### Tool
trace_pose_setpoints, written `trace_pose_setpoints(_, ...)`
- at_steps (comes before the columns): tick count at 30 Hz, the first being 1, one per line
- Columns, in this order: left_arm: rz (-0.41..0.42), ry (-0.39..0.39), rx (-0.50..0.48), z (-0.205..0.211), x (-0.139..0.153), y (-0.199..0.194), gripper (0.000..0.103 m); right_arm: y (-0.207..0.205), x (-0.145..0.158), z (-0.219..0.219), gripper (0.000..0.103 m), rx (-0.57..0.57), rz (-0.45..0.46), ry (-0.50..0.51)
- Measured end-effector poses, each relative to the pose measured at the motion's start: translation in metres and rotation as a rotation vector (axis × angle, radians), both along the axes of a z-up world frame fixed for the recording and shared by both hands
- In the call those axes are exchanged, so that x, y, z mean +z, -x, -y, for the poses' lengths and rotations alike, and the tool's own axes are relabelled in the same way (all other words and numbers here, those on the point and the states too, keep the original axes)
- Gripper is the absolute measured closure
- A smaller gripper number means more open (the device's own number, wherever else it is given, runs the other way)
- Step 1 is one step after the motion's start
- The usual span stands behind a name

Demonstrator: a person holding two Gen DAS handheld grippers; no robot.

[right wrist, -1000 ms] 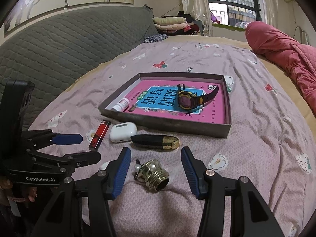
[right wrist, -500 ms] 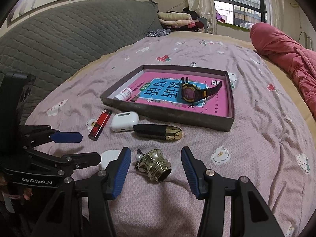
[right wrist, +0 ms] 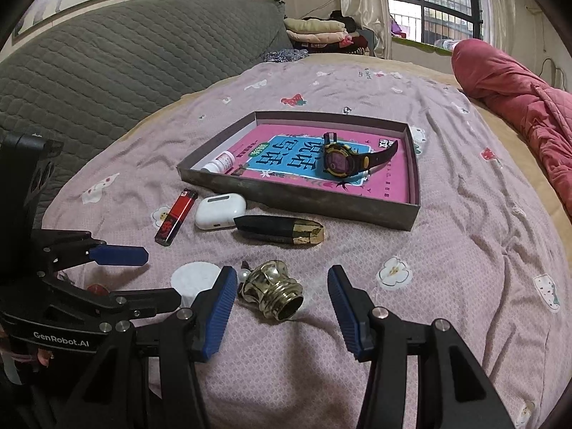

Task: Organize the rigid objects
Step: 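Grasp brass fitting with right tool while left tool moves toward white round cap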

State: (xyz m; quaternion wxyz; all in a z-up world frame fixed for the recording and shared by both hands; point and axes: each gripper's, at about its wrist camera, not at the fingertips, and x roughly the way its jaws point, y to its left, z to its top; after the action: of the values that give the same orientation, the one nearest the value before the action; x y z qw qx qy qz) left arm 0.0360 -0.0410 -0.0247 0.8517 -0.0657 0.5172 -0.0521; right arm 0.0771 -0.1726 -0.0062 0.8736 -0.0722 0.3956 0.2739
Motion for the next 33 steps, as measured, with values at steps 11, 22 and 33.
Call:
trace_pose_setpoints(11, -0.019, 0.010, -0.002, 0.001, -0.007, -0.003, 0.033, -0.001, -0.008, 0.003, 0.050, 0.003, -0.025, 0.009)
trace_pose_setpoints(22, -0.039, 0.015, -0.009, 0.004, -0.018, -0.009, 0.033, -0.005, -0.022, 0.000, 0.050, 0.046, -0.062, 0.031)
trace_pose_setpoints(33, -0.044, 0.037, -0.012, 0.003, -0.025, -0.017, 0.033, -0.020, -0.036, -0.003, 0.050, 0.072, -0.096, 0.047)
